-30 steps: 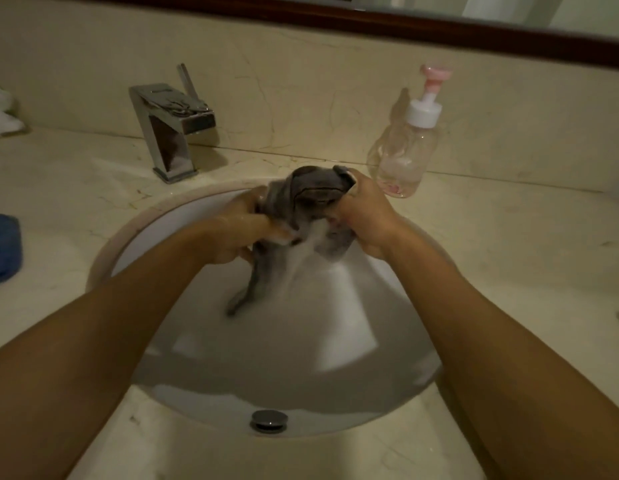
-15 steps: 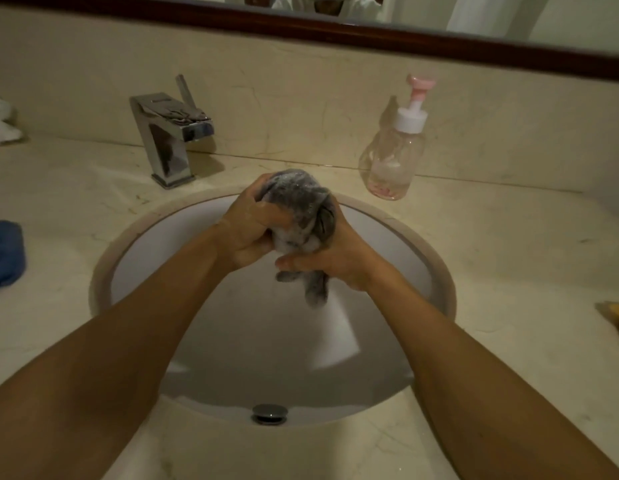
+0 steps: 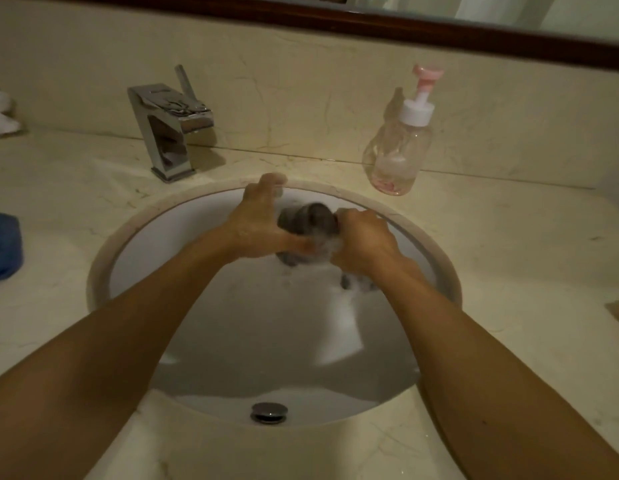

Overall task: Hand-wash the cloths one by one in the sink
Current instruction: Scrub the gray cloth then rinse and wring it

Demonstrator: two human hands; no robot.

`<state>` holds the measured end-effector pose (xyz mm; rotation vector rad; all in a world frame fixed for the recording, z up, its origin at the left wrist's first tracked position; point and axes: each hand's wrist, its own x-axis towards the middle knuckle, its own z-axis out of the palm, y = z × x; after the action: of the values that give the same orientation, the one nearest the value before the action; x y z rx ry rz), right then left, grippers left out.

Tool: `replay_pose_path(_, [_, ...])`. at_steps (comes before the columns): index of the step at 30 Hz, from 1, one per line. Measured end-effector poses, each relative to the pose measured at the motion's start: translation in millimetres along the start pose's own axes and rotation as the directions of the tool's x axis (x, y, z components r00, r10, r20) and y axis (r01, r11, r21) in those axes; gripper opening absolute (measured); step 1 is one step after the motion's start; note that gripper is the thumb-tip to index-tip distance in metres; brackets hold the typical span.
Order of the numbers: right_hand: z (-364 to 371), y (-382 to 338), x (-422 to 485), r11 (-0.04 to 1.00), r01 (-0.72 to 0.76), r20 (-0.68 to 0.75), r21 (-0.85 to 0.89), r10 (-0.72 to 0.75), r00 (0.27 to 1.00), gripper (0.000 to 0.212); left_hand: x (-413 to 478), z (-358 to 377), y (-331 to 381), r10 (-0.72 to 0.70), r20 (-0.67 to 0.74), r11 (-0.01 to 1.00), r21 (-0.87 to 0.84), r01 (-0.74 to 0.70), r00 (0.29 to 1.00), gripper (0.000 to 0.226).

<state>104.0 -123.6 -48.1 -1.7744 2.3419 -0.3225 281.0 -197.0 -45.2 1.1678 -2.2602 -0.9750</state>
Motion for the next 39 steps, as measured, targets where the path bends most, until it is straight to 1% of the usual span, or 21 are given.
replay_pose_path(2, [0.0, -2.3, -3.7, 0.988, 0.038, 0.062, -0.152, -0.029, 0.998, 0.031, -2.2, 4.8, 1.3, 0.069, 0.072, 0.964, 0.253, -0.085, 0.995, 0.134])
replay_pose_path(4, [2.1, -10.6, -6.1, 0.989, 0.078, 0.107, -0.122, -0.065, 0.992, 0.033, -4.6, 14.2, 7.7, 0.072, 0.178, 0.894, 0.426, -0.143, 0.981, 0.142])
replay_pose_path(6, [7.4, -16.5, -7.2, 0.989, 0.147, 0.083, -0.008, -0.146, 0.986, 0.048, -3.3, 22.4, 5.4, 0.037, 0.208, 0.859, 0.493, -0.137, 0.977, 0.146])
replay_pose_path(7, [9.7, -17.7, -5.9, 0.984, 0.176, 0.060, 0.037, -0.178, 0.982, 0.056, -0.9, 23.5, 1.0, 0.021, 0.196, 0.888, 0.448, -0.109, 0.980, 0.145])
replay_pose_path(9, [11.6, -18.4, -4.7, 0.967, 0.198, -0.007, 0.159, -0.199, 0.980, 0.060, 2.2, 21.6, -6.0, -0.010, 0.157, 0.949, 0.313, -0.040, 0.988, 0.123])
replay_pose_path(10, [12.0, -18.2, -4.4, 0.949, 0.200, -0.040, 0.245, -0.196, 0.980, 0.062, 4.0, 20.5, -7.6, -0.023, 0.129, 0.948, 0.319, -0.020, 0.991, 0.104])
replay_pose_path(12, [11.4, -15.5, -2.2, 0.911, 0.163, -0.046, 0.380, -0.157, 0.986, 0.079, 6.3, 20.0, -5.7, -0.010, 0.042, 0.901, 0.435, -0.009, 0.999, 0.064])
replay_pose_path(14, [10.6, -11.9, 1.9, 0.919, 0.096, -0.028, 0.382, -0.092, 0.995, 0.097, 6.8, 22.2, -0.4, 0.020, -0.027, 0.855, 0.519, -0.003, 0.999, 0.038])
replay_pose_path(16, [11.4, -10.8, 4.4, 0.945, 0.031, -0.014, 0.325, -0.028, 1.000, 0.099, 5.5, 23.1, 3.4, 0.058, -0.076, 0.815, 0.580, -0.003, 0.995, 0.037])
replay_pose_path(17, [12.4, -10.6, 5.0, 0.941, -0.003, 0.004, 0.340, 0.002, 1.000, 0.097, 6.4, 22.6, 4.2, 0.072, -0.099, 0.801, 0.598, 0.002, 0.992, 0.039])
replay_pose_path(19, [12.9, -7.9, 5.2, 0.875, -0.076, 0.086, 0.478, 0.040, 0.995, 0.081, 5.9, 19.9, 6.9, 0.072, -0.128, 0.779, 0.627, 0.024, 0.989, 0.043])
replay_pose_path(21, [12.4, -6.8, 1.7, 0.811, -0.130, 0.209, 0.570, 0.010, 0.978, 0.059, 4.2, 20.0, 8.7, 0.070, -0.123, 0.770, 0.638, 0.025, 0.990, 0.041])
replay_pose_path(22, [12.7, -7.3, -0.4, 0.825, -0.129, 0.230, 0.551, -0.002, 0.973, 0.051, 2.6, 20.4, 9.1, 0.067, -0.117, 0.774, 0.632, 0.023, 0.991, 0.040])
replay_pose_path(23, [12.7, -9.5, -1.8, 0.877, -0.104, 0.222, 0.469, -0.003, 0.975, 0.046, 0.4, 20.6, 9.1, 0.067, -0.116, 0.776, 0.630, 0.021, 0.991, 0.039])
replay_pose_path(25, [16.1, -15.2, -2.9, 0.973, -0.026, 0.155, 0.229, -0.010, 0.988, 0.038, -4.6, 21.3, 9.4, 0.070, -0.112, 0.768, 0.641, 0.018, 0.991, 0.041])
replay_pose_path(27, [17.6, -20.9, -6.3, 0.997, 0.017, 0.109, 0.074, -0.025, 0.994, 0.029, -9.0, 22.8, 11.9, 0.072, -0.093, 0.760, 0.650, 0.006, 0.993, 0.037])
replay_pose_path(29, [15.7, -23.9, -10.4, 0.999, 0.037, 0.091, -0.022, -0.035, 0.995, 0.020, -11.9, 23.7, 14.5, 0.055, -0.071, 0.753, 0.658, 0.005, 0.996, 0.034])
replay_pose_path(31, [12.9, -24.2, -13.8, 0.996, 0.050, 0.074, -0.072, -0.044, 0.996, 0.019, -12.4, 24.3, 15.2, 0.046, -0.067, 0.742, 0.671, 0.011, 0.997, 0.036])
replay_pose_path(37, [10.9, -24.6, -15.6, 0.993, 0.066, 0.037, -0.099, -0.063, 0.997, 0.016, -7.8, 22.0, 9.9, 0.028, -0.049, 0.764, 0.645, 0.010, 0.998, 0.039])
replay_pose_path(38, [13.5, -22.4, -13.9, 0.991, 0.085, 0.021, -0.100, -0.083, 0.996, 0.022, -6.7, 22.8, 8.6, 0.016, -0.039, 0.763, 0.646, 0.013, 0.999, 0.042])
replay_pose_path(39, [16.3, -19.8, -10.6, 0.989, 0.116, 0.005, -0.087, -0.116, 0.993, 0.037, -5.4, 23.5, 7.8, 0.004, -0.028, 0.762, 0.648, 0.015, 1.000, 0.046])
